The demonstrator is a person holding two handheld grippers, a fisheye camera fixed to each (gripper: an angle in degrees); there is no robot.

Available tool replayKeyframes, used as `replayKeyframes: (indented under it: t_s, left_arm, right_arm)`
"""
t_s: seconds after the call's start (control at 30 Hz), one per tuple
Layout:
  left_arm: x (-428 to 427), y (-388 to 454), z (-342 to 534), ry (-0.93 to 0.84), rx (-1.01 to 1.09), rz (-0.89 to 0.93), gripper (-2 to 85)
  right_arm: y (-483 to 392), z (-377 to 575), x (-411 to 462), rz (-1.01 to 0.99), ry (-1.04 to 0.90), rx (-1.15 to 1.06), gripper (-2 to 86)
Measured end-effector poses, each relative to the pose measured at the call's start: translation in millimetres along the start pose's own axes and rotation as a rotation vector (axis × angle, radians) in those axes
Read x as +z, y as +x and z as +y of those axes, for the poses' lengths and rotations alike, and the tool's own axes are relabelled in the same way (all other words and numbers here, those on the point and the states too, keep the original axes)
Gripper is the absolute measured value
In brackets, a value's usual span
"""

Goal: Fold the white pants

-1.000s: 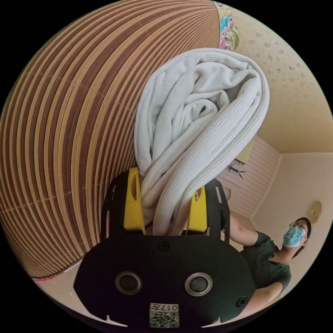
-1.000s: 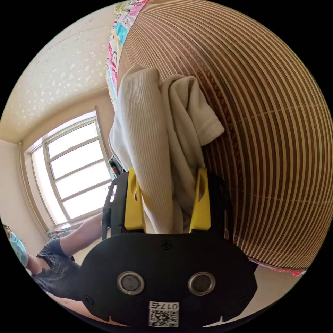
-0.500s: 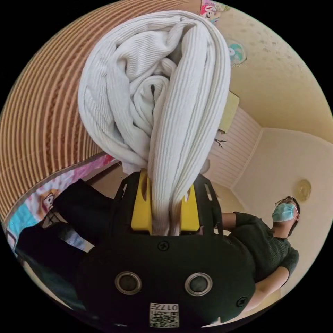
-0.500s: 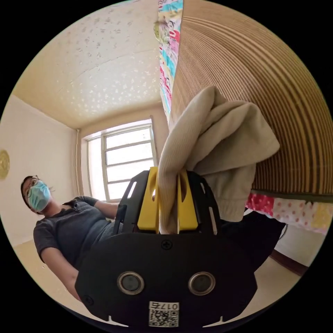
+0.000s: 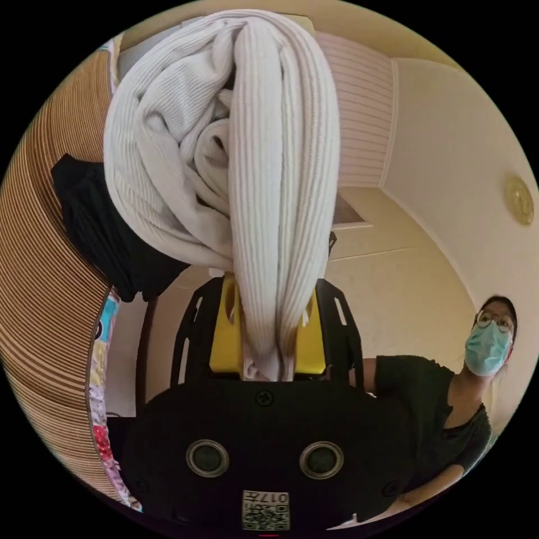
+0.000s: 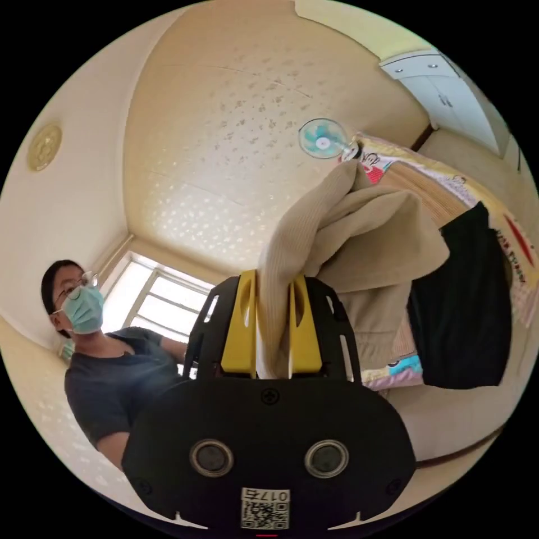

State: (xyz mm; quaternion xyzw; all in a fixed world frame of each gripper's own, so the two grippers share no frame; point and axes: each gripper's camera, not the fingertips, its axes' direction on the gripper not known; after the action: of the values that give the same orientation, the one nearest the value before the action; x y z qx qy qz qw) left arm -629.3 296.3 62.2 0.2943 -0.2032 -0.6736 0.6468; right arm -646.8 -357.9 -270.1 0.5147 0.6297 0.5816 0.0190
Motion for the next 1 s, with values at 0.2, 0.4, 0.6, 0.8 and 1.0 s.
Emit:
replayKeyframes:
  t_s: [0.2,0.4,0.6,0.8,1.0]
  left_arm:
    - [16,-99,-2,-0.1,-0.407,-0.318,16.1]
    - [-67,-154,183,-0.356,-0.606,-0.655,13.9]
    - [-232,-118,446,-0.184,-1.126,-0.805,13.0]
    - [-275,-15,634,0.647,-1.208,-0.586,10.5]
    - [-188,-1,729,1.051,-1.181,-0.407,9.9]
  right_arm:
    - [30,-67,-20,1.02,0.116,0.421,7.1]
    - [59,-53,127,1.059,0.004,0.131,1.3]
    - [198,-41,186,1.089,-0.252,0.64,0.4]
    - [156,-69,201,1.143,-0.27,0.575,0.2]
    - [93,8,260,1.286,-0.079,0.456,0.2]
